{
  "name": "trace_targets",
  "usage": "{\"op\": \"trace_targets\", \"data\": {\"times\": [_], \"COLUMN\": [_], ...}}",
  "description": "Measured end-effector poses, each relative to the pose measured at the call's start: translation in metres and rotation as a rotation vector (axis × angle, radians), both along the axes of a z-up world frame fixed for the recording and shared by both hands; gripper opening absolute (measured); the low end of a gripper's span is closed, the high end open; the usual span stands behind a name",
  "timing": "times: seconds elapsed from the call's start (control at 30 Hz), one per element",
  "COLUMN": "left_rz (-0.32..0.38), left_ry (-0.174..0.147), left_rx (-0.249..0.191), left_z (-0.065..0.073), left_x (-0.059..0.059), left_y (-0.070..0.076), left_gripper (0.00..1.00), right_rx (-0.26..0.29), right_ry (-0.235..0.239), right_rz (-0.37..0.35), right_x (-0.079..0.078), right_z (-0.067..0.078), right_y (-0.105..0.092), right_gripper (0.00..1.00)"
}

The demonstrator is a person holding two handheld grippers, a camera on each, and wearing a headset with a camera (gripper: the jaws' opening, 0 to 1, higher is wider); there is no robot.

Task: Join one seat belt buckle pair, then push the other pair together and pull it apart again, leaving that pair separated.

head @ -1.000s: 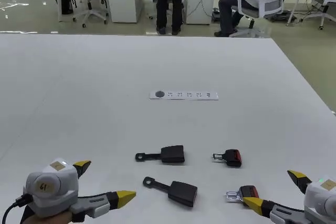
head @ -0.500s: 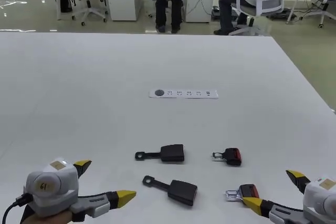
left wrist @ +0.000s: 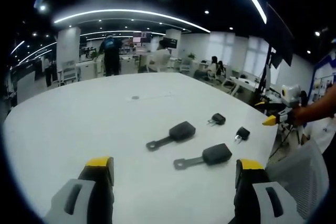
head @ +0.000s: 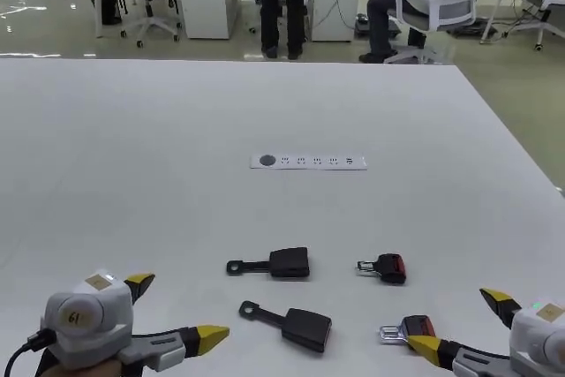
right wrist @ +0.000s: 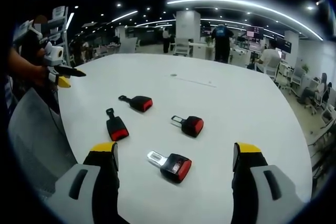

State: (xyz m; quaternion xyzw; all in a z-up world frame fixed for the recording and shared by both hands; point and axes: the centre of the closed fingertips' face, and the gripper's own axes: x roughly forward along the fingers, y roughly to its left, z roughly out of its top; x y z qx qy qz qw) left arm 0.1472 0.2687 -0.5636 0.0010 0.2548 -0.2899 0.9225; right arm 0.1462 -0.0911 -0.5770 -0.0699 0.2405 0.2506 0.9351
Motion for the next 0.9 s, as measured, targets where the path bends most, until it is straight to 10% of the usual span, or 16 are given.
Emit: {"op": "trace_targets", "data": {"times": [0.9], "left_rz": [-0.010], "left_ry": [0.008], "left_rx": [0.001], "left_z": [0.0010], "left_x": [-0.0015], "left_y": [-0.0047], "left_gripper": [0.98], "right_rx": [-0.001], "right_ry": [0.010], "right_rz": [0.014], "right_x": [0.0015], "right_z": [-0.0022], "right_y": [0.0036], "right_gripper": [0.90]}}
